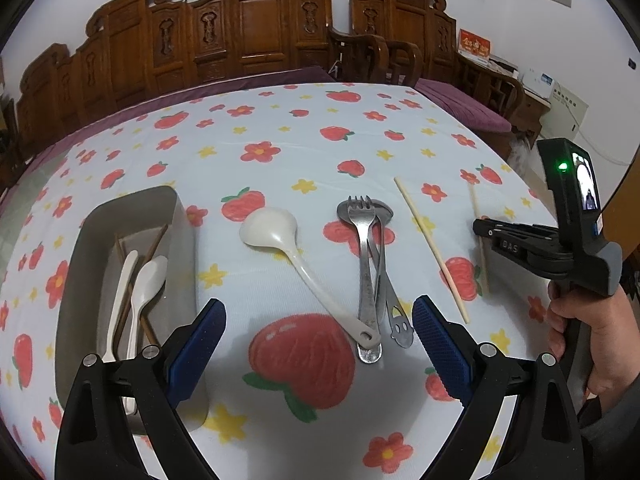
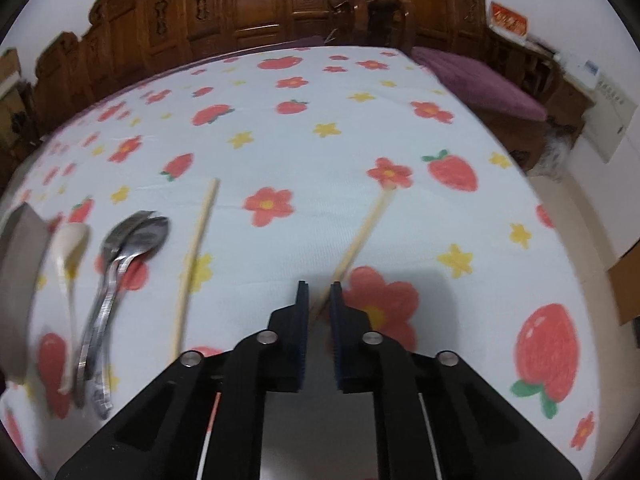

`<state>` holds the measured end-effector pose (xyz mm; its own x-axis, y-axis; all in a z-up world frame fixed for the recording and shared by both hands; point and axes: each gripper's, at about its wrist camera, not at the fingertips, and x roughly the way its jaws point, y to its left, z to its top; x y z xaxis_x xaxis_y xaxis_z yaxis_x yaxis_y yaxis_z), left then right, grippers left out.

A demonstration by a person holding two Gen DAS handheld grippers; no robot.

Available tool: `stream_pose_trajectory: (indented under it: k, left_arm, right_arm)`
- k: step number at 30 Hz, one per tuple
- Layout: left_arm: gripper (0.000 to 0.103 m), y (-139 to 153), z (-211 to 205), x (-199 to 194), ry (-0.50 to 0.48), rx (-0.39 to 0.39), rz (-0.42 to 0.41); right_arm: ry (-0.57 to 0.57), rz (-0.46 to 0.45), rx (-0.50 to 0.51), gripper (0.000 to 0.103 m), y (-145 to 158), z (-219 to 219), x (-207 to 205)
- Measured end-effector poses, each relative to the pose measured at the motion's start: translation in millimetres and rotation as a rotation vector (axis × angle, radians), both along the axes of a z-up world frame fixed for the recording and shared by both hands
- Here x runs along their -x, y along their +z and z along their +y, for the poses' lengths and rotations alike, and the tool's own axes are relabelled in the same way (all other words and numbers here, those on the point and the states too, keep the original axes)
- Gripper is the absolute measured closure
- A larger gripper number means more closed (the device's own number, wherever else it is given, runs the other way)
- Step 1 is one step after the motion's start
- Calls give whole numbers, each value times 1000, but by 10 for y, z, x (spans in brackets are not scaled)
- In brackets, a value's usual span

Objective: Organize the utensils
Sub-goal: 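Move the right tool to a wooden chopstick on the cloth and grasp it, then grasp a white plastic spoon with the left tool while the right tool holds the chopstick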

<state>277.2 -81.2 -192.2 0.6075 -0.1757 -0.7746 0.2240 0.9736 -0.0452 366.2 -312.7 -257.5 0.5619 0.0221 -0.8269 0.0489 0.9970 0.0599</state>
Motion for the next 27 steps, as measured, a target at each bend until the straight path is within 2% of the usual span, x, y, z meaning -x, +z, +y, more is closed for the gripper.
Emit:
stream_pose_trajectory:
  k: [5,13,20,27]
  left_arm:
    - [12,-60,-32,-52,9,-2,11]
    - [13,-235,-66,-323,44,-22,27]
    - [45,-438,-48,-593,77,-18,77]
    - [59,-579,-39,-697,110,-24,84]
  right_arm:
    - [47,-11,-42,98,46,-3,68]
    - [102,-69,-35,97,193,75,104]
    - [142,-72,-34,97,189,145,97]
    - [160,-74,-55,97,200,173,96]
